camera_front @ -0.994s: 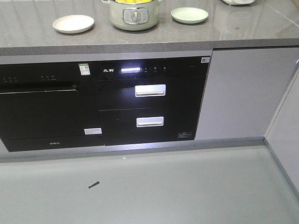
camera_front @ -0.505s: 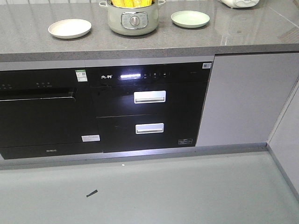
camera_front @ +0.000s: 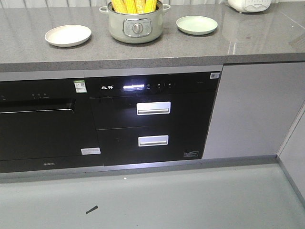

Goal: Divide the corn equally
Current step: 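Drive the base forward toward the counter with the pot and plates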

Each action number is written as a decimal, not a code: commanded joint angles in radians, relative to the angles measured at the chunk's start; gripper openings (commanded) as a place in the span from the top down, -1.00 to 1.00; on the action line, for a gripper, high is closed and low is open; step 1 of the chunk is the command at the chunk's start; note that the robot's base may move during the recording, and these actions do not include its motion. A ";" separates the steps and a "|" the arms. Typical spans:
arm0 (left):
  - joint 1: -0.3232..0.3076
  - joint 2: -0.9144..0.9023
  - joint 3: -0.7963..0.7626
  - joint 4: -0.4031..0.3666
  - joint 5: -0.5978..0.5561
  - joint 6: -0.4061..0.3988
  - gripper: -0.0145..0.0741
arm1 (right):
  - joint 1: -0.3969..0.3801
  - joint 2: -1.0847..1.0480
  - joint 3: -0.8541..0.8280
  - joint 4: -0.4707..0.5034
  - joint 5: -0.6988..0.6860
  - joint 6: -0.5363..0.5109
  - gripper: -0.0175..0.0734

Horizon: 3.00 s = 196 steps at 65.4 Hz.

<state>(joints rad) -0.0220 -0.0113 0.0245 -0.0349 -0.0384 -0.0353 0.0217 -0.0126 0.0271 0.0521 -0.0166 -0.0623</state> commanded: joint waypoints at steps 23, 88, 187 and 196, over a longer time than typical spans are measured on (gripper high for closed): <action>0.000 -0.016 -0.016 -0.009 -0.075 -0.005 0.69 | -0.005 -0.007 0.009 -0.010 -0.074 -0.005 0.64; 0.000 -0.016 -0.016 -0.009 -0.075 -0.005 0.69 | -0.005 -0.007 0.009 -0.010 -0.074 -0.005 0.64; 0.000 -0.016 -0.016 -0.009 -0.075 -0.005 0.69 | -0.005 -0.007 0.009 -0.010 -0.074 -0.005 0.64; 0.000 -0.016 -0.016 -0.009 -0.075 -0.005 0.69 | -0.005 -0.007 0.009 -0.010 -0.074 -0.005 0.64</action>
<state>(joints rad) -0.0220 -0.0113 0.0245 -0.0349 -0.0384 -0.0353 0.0217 -0.0126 0.0271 0.0521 -0.0166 -0.0623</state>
